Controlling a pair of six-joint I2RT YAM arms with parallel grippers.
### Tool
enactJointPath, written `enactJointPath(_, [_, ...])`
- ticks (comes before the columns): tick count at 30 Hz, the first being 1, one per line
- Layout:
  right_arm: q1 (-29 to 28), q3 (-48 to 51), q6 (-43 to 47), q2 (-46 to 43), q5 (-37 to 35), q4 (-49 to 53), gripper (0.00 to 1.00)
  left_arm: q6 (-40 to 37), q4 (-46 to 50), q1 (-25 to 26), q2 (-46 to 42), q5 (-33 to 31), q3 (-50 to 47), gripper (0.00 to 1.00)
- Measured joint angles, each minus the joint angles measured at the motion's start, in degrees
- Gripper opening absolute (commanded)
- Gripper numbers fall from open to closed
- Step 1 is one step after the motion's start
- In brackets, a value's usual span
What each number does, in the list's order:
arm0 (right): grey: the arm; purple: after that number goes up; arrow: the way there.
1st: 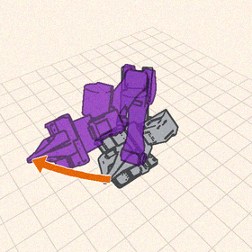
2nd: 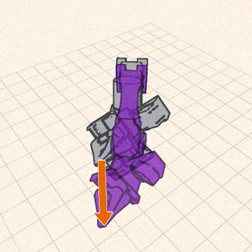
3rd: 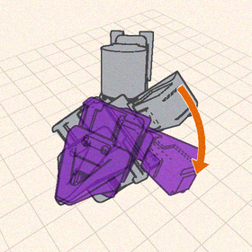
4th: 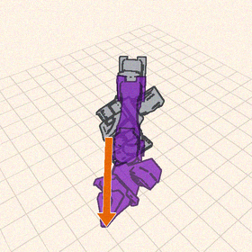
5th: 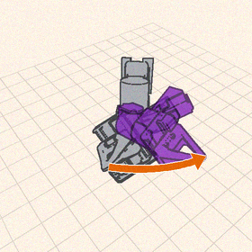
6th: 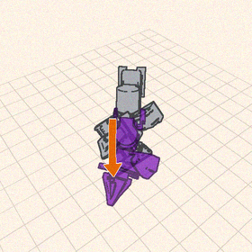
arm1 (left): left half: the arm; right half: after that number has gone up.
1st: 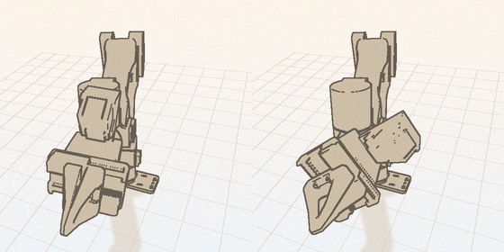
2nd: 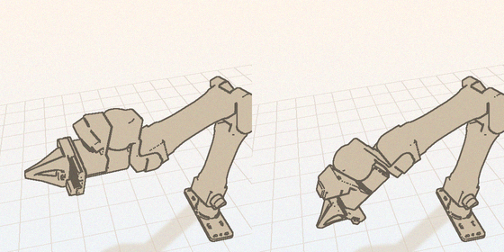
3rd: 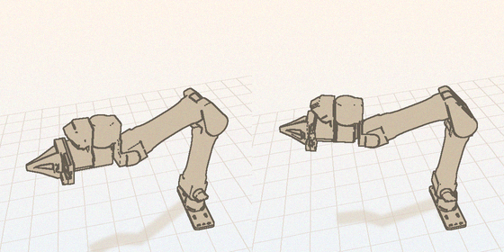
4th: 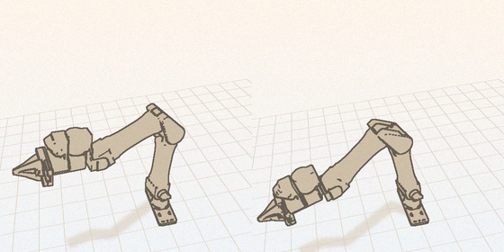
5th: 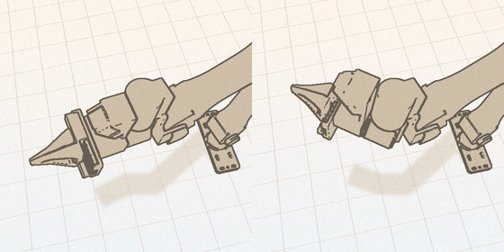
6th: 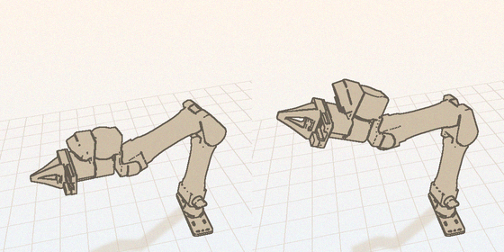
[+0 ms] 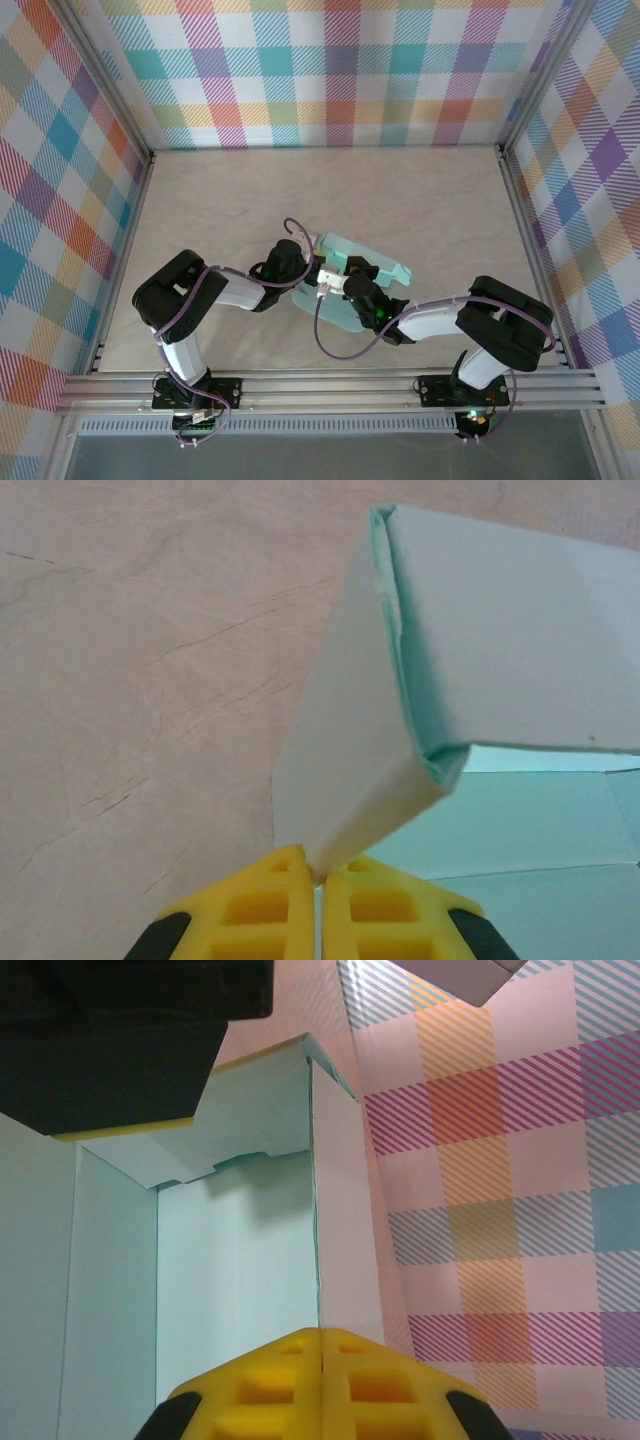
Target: Fold the paper box
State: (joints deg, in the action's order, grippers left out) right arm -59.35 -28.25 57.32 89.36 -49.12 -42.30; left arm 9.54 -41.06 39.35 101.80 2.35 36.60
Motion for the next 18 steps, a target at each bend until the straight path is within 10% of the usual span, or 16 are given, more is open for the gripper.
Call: enactJointPath(18, [-0.74,-0.28,-3.34,0.0,-0.42,2.1,0.0,1.79,-1.36,0.0,2.47,-0.85,1.95,0.15])
